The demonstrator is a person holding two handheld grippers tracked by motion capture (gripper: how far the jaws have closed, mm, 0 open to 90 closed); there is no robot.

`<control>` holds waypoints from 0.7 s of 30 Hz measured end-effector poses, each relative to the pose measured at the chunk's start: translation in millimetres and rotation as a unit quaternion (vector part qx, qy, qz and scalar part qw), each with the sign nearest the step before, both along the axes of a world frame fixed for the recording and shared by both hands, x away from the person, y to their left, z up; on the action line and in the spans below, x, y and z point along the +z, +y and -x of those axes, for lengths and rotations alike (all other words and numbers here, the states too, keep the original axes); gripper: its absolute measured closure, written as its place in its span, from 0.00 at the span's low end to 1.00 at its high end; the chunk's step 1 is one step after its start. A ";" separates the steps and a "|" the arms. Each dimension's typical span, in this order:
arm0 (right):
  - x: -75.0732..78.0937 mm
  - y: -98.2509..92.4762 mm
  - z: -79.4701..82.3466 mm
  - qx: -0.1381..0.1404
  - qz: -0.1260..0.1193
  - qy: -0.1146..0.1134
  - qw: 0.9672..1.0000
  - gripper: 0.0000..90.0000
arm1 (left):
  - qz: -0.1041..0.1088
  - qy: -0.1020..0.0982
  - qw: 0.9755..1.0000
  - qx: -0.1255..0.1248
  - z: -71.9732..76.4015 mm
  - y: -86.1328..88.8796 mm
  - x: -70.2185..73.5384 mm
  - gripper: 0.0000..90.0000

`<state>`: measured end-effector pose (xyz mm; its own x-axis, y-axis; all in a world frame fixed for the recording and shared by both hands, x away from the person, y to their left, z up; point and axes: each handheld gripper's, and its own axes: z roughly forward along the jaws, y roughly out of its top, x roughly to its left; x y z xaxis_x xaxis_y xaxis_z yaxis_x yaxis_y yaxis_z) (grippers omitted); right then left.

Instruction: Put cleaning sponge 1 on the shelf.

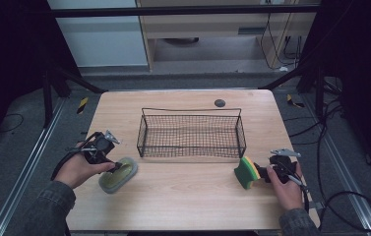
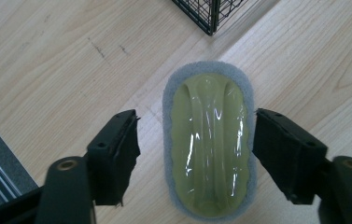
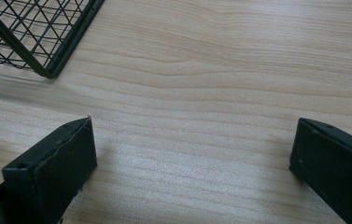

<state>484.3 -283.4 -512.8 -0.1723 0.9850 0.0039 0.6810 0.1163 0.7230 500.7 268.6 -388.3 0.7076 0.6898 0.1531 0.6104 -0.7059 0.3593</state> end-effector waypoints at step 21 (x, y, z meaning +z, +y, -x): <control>0.0 0.0 0.0 0.000 0.000 0.000 1.000 0.01 | -0.015 0.078 0.997 -0.022 -11.6 -6.2 -26.8 0.64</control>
<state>484.3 -283.4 -512.9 -0.1723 0.9850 0.0041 0.6809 0.1161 0.7231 512.3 262.4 -415.1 0.7545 0.6538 0.0580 0.6250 -0.7426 0.2409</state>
